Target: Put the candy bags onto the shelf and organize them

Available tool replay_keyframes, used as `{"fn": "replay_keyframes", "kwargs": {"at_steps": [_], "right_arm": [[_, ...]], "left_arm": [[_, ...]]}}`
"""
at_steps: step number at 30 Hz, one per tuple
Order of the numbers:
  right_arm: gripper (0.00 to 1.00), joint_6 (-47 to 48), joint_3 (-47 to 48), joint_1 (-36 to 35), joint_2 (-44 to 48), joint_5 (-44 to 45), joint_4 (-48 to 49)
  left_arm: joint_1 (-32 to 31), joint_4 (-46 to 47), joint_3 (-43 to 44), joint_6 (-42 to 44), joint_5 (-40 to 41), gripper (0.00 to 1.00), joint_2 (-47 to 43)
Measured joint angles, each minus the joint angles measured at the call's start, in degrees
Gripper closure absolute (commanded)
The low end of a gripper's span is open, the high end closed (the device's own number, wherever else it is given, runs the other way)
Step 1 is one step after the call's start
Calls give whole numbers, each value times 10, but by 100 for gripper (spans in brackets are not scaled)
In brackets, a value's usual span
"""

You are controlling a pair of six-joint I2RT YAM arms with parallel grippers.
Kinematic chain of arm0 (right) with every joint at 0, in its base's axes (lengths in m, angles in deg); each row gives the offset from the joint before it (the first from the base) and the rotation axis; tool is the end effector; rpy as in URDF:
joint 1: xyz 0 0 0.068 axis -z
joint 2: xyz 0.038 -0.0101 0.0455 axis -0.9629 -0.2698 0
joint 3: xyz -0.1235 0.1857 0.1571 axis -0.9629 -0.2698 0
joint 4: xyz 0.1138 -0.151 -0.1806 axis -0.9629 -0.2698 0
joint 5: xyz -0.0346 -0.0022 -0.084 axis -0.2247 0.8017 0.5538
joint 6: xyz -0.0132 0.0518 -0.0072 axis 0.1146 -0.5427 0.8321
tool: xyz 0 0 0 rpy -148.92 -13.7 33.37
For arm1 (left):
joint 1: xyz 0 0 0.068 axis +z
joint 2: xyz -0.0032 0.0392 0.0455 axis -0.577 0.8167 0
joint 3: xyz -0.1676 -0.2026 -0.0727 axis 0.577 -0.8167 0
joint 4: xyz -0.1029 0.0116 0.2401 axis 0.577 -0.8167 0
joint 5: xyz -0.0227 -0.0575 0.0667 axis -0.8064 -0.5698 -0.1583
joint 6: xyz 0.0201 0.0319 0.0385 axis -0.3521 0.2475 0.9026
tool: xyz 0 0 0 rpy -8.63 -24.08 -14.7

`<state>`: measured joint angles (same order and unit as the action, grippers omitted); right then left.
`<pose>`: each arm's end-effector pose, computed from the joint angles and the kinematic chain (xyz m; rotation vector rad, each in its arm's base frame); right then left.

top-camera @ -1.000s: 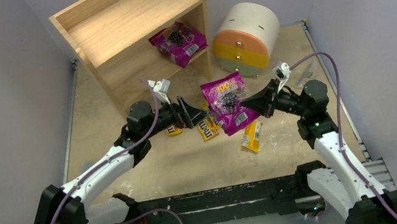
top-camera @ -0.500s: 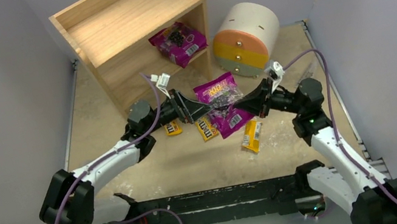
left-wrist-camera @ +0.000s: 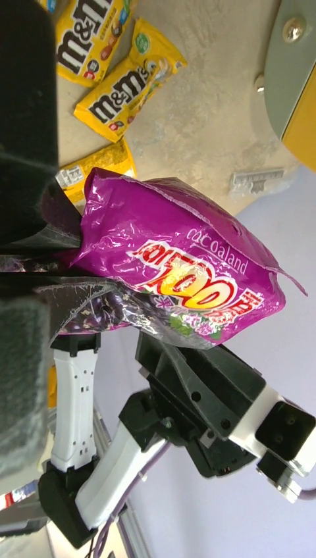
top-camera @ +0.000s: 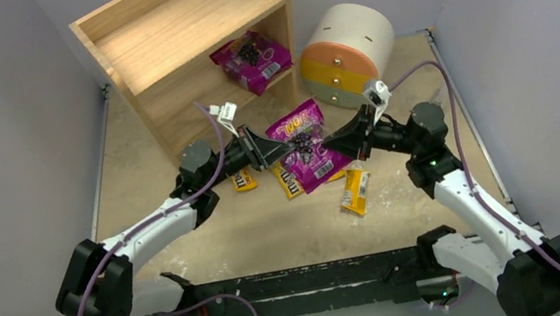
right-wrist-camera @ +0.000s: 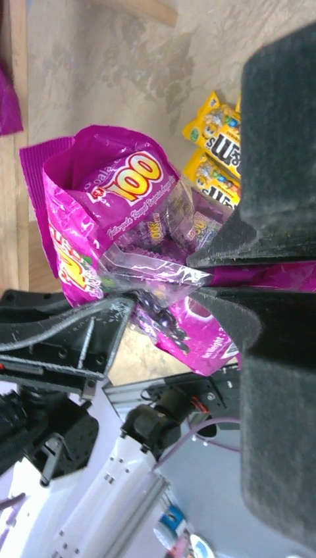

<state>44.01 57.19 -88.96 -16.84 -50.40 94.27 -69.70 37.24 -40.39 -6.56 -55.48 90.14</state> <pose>0.1937 0.0796 0.3199 -0.6931 1.4047 1.1623 0.2241 -0.1762 0.2808 0.1932 1.7223 -1.6327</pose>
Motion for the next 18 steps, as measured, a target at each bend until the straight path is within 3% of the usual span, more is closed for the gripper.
{"fn": "replay_keyframes", "kwargs": {"at_steps": [4, 7, 18], "right_arm": [[26, 11, 31, -6, -3, 50, -61], [4, 2, 43, -8, 1, 88, -72], [1, -154, -17, -9, 61, 206, -30]], "left_arm": [[-2, -14, 0, 2, 12, 100, 0], [-6, -35, -6, 11, 30, 100, -9], [-9, -33, -12, 57, 159, 100, -119]]}}
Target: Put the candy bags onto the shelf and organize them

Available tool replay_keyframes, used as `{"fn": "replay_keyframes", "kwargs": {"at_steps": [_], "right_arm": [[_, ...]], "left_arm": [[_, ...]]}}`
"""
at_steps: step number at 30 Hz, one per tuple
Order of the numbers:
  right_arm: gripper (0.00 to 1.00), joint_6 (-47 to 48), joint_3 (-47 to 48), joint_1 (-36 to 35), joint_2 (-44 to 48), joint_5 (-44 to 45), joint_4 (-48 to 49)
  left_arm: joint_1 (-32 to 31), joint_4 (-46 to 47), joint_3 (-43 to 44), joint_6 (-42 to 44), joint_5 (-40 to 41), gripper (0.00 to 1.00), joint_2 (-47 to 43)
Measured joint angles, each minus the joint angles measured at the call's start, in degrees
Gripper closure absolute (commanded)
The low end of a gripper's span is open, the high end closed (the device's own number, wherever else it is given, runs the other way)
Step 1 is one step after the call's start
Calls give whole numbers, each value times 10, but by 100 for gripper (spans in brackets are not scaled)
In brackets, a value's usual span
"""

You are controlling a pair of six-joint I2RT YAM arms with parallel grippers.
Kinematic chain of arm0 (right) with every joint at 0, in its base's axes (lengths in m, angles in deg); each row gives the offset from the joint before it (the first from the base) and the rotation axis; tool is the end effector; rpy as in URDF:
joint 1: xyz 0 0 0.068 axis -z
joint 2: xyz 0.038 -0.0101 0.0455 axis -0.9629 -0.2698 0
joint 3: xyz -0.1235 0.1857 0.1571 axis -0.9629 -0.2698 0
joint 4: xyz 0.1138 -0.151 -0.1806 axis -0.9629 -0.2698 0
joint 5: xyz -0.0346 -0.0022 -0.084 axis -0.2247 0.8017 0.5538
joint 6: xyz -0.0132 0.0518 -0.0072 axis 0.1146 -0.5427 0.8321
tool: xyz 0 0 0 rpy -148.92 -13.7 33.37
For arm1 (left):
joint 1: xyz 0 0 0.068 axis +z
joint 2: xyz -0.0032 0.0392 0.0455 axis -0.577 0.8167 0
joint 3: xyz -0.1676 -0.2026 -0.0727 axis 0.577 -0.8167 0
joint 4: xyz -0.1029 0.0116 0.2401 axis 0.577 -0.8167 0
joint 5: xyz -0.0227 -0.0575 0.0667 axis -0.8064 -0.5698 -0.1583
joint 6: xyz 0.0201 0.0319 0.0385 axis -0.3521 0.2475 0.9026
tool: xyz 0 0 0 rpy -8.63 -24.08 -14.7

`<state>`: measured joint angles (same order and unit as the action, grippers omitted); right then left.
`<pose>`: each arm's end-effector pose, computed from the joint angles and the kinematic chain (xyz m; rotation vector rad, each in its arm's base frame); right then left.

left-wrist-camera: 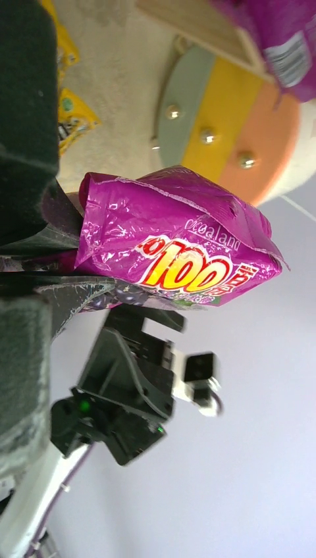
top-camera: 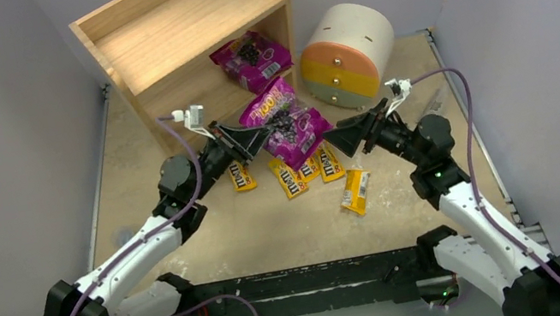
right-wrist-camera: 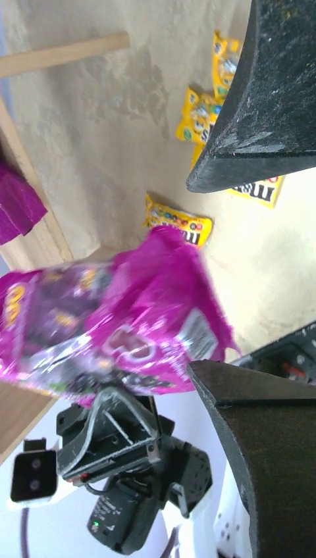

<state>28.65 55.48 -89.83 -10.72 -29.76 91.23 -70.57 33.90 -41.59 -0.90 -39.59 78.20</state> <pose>0.1827 0.0701 0.3254 -0.1988 1.4776 1.1578 0.1978 -0.1518 0.3197 0.0563 1.5027 -1.4254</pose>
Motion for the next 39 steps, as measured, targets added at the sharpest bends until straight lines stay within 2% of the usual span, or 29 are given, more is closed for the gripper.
{"fn": "replay_keyframes", "kwargs": {"at_steps": [3, 7, 16, 23, 26, 29, 32, 36, 39], "right_arm": [[1, -61, -22, 0, -8, -1, 40], [1, -139, -47, 0, -42, -10, 148], [1, -282, -50, -16, -172, -27, 398], [1, -320, -10, -42, -247, -37, 459], [4, -325, 6, -51, -266, -37, 475], [14, -334, 16, -54, -284, -36, 490], [34, -349, 20, -54, -301, -33, 517], [46, -389, 27, -55, -332, -30, 552], [66, -414, 39, -58, -356, -28, 561]], "left_arm": [[0, 17, 0, 6, 35, 100, -16], [0, 47, 0, 9, 66, 100, -17], [-1, 89, 4, 1, 73, 100, 6], [-12, 107, 4, -7, 75, 100, 7], [-14, 109, 5, -7, 77, 100, 7], [-15, 109, 5, -7, 84, 100, 7], [-15, 107, 5, -7, 91, 100, 6], [-16, 94, 7, -6, 103, 100, -3], [-18, 84, 7, -4, 117, 100, -5]]}}
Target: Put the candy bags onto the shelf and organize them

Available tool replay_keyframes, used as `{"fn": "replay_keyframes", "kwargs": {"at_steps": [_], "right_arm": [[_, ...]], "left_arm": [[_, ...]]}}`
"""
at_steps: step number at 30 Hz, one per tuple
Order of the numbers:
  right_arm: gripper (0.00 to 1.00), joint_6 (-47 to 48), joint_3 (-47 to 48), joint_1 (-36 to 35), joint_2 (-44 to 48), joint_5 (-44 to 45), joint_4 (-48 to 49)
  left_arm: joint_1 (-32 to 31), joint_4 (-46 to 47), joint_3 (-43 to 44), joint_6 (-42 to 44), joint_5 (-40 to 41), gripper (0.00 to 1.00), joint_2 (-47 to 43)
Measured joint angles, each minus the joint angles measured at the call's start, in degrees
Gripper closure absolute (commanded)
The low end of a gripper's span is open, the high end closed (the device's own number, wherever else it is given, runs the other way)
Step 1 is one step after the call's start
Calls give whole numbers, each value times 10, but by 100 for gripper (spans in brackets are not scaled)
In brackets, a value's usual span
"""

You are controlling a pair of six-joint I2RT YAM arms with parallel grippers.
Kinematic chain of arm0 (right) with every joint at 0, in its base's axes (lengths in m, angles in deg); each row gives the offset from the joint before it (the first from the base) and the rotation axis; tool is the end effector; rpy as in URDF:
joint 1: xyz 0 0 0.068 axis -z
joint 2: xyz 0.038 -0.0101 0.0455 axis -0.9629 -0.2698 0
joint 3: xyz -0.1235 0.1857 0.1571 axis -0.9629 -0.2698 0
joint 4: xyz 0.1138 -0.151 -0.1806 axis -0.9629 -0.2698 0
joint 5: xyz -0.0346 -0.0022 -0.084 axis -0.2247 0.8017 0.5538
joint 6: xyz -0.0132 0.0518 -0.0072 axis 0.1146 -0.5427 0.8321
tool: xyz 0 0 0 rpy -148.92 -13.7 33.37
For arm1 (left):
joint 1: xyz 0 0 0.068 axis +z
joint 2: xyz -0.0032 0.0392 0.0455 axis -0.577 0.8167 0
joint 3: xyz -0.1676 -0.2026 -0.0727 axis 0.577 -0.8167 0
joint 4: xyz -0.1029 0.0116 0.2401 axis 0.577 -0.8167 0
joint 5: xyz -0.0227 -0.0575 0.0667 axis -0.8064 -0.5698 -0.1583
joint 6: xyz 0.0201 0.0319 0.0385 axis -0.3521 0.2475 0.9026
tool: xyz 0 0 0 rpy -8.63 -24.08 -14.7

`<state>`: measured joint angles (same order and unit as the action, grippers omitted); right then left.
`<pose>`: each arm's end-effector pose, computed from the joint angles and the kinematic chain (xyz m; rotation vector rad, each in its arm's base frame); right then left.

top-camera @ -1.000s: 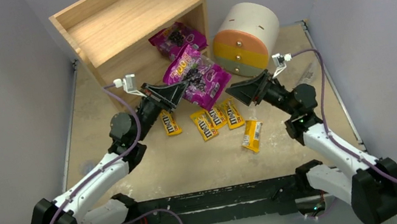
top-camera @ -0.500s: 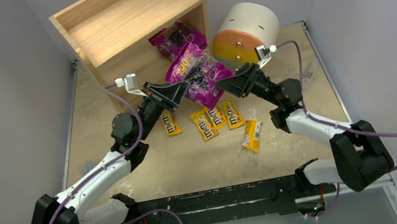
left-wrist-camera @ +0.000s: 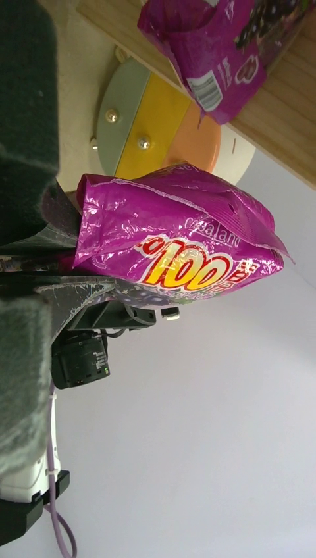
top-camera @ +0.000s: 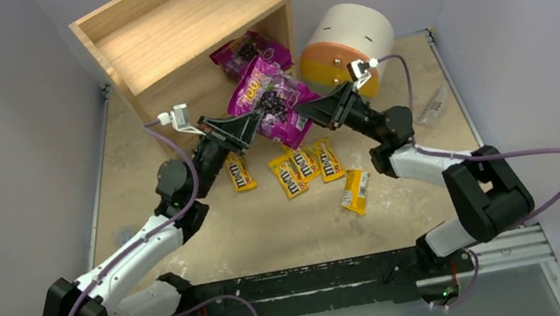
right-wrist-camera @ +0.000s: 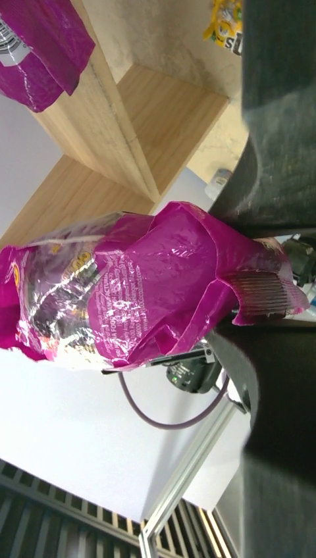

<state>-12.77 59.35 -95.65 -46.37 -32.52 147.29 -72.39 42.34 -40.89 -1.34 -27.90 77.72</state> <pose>0.2557 0.1214 0.3006 -0.0468 1.2553 1.8597 0.1929 -0.1491 0.3415 -0.0906 1.2886 -1.3862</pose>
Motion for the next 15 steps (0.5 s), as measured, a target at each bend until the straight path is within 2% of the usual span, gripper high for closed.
{"fn": "replay_keyframes", "kwargs": {"at_steps": [4, 5, 6, 9, 11, 15], "right_arm": [[96, -7, 12, -5, -12, 2, -1], [100, -2, 12, -5, -10, 3, -2], [100, 5, 13, -6, -6, 4, -7], [100, 30, 14, -9, 14, 6, -40], [100, 45, 17, -12, 28, 6, -59], [100, 67, 19, -15, 50, 8, -95]], "left_arm": [[0, -19, 1, 8, 22, 100, -1], [0, -26, 2, 10, 28, 96, -2], [0, -33, 3, 13, 32, 89, -3], [-1, -69, 12, 26, 43, 57, -14], [-2, -109, 21, 40, 52, 40, -27], [-5, -193, 32, 61, 71, 25, -56]]}}
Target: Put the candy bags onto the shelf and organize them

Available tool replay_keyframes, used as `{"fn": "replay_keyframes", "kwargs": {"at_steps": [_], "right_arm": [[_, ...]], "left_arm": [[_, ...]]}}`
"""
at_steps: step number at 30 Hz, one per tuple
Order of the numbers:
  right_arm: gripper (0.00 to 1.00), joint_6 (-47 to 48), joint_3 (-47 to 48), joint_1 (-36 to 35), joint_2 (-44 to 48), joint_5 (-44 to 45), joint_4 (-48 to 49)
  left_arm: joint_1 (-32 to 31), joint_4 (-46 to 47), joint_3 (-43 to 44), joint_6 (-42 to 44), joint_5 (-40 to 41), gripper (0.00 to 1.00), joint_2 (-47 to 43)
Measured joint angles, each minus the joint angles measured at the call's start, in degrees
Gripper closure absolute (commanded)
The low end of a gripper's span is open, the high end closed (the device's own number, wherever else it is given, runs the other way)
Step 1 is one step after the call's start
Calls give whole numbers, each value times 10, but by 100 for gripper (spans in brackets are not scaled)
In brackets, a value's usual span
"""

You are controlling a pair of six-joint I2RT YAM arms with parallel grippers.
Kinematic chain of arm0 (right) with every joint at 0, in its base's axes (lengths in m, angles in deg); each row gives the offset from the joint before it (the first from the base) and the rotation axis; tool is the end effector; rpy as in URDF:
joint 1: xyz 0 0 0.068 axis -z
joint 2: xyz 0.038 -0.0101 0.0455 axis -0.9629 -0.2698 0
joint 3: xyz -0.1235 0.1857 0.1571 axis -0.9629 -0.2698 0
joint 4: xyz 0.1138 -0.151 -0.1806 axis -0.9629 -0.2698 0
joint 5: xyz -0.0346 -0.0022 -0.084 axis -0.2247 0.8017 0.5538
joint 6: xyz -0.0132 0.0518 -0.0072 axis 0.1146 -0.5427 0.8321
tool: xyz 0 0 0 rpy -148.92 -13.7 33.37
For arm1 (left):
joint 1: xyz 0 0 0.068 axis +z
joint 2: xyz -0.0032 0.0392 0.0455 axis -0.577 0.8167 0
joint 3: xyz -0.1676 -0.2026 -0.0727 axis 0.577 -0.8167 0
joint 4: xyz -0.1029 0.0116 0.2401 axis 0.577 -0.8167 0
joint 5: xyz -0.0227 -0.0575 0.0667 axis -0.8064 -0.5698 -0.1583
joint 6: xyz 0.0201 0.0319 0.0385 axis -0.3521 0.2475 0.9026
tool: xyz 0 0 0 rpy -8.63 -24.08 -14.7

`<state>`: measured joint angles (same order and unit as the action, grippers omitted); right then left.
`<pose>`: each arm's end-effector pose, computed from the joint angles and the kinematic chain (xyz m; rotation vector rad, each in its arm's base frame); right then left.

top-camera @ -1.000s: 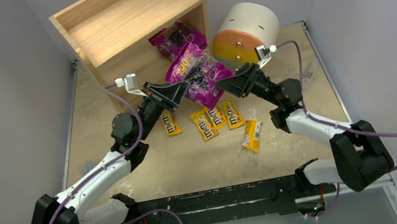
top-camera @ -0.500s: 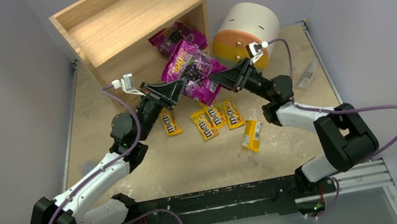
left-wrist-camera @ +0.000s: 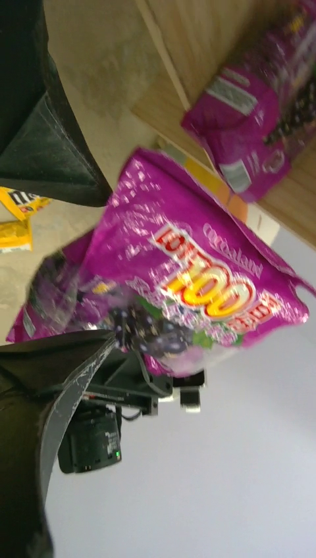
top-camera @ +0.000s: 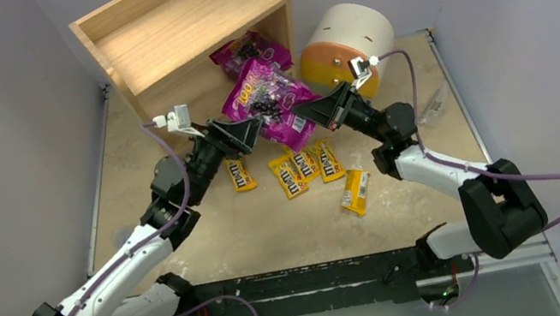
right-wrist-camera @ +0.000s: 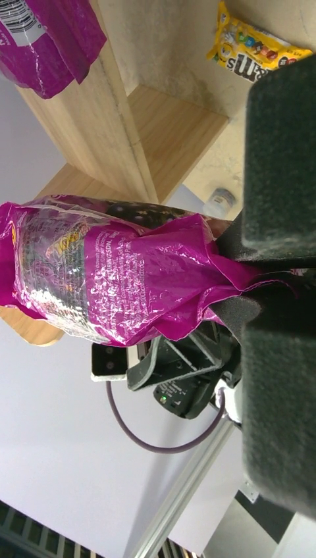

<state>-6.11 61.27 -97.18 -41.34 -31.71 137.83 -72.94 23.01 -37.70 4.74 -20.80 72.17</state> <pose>0.2479 0.1258 0.3199 -0.0940 1.2682 1.7785 0.1850 -0.1404 0.3472 -0.1432 1.4512 -1.1660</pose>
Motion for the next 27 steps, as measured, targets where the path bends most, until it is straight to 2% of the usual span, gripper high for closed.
{"fn": "replay_keyframes", "kwargs": {"at_steps": [7, 10, 15, 22, 27], "right_arm": [[100, 9, 0, 0, 3, 0, -35], [100, 12, 0, -2, 2, 2, -59], [100, 23, 2, -11, 2, 23, -88], [100, 59, 61, -71, -19, 87, -153], [100, 58, 110, -127, -76, 168, -156]], "left_arm": [[0, -159, 0, 20, 36, 17, -55], [0, -254, 1, 32, 57, 10, -90], [0, -423, 1, 43, 88, 7, -147], [0, -588, 3, 33, 160, 4, -216], [0, -648, 16, 22, 203, 3, -221]]}}
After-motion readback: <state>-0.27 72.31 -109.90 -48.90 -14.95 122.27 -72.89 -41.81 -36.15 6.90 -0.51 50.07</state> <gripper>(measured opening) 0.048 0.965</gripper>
